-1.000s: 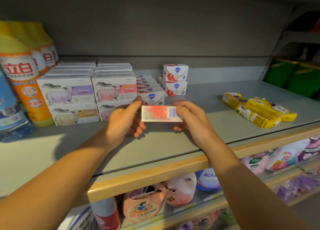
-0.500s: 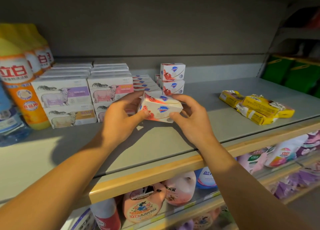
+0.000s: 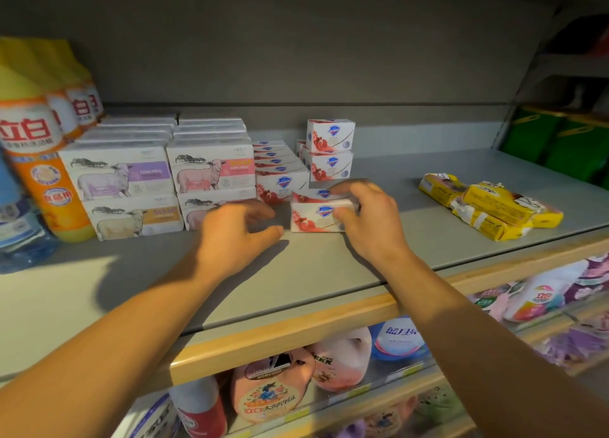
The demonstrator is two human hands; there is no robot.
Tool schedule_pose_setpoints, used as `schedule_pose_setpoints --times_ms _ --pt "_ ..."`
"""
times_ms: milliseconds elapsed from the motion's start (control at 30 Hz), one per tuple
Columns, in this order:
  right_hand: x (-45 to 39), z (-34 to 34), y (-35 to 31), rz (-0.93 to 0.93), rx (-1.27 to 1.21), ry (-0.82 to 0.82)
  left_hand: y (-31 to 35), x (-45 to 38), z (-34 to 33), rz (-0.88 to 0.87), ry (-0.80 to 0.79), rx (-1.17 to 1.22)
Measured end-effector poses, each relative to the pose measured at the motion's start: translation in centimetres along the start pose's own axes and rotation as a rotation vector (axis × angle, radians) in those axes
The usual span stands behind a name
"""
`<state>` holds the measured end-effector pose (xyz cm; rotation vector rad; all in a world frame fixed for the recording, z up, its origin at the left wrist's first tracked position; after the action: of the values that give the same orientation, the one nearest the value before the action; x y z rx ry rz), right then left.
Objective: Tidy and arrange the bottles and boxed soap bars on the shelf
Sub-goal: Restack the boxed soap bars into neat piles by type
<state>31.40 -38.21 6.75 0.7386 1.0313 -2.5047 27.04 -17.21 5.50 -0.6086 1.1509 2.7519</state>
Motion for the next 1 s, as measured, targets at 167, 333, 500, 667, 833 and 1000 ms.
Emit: schedule_pose_setpoints --times_ms 167,333,500,667,833,1000 --pt "-2.8 -1.8 0.8 0.019 0.136 -0.086 1.5 1.5 -3.4 -0.172 -0.295 -0.275" --pt "-4.3 -5.0 -0.6 0.161 0.282 -0.227 1.5 1.9 -4.3 -0.22 -0.349 -0.342" --pt "-5.5 -6.8 -1.8 0.274 0.375 -0.216 1.5 1.8 -4.1 -0.222 -0.339 -0.323" --pt "-6.1 -7.9 -1.8 0.305 0.376 -0.187 1.5 1.7 -4.0 -0.21 -0.324 -0.3" --pt "-5.8 -8.1 -1.6 0.303 0.324 -0.157 1.5 1.7 -4.0 -0.21 -0.318 -0.308" --pt "-6.5 -6.0 -0.6 0.187 0.183 -0.112 1.7 1.7 -3.8 -0.219 -0.308 -0.31"
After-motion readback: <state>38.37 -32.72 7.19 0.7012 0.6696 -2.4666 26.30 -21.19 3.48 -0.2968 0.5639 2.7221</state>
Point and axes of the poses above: each hand's wrist, its own x-axis away from the middle knuckle, its own z-axis out of the back of the hand, y = z × x, the point moved 9 cm from there along -x, towards the middle knuckle, and after that the axes turned 5 degrees about x, right-handed, at the moved point
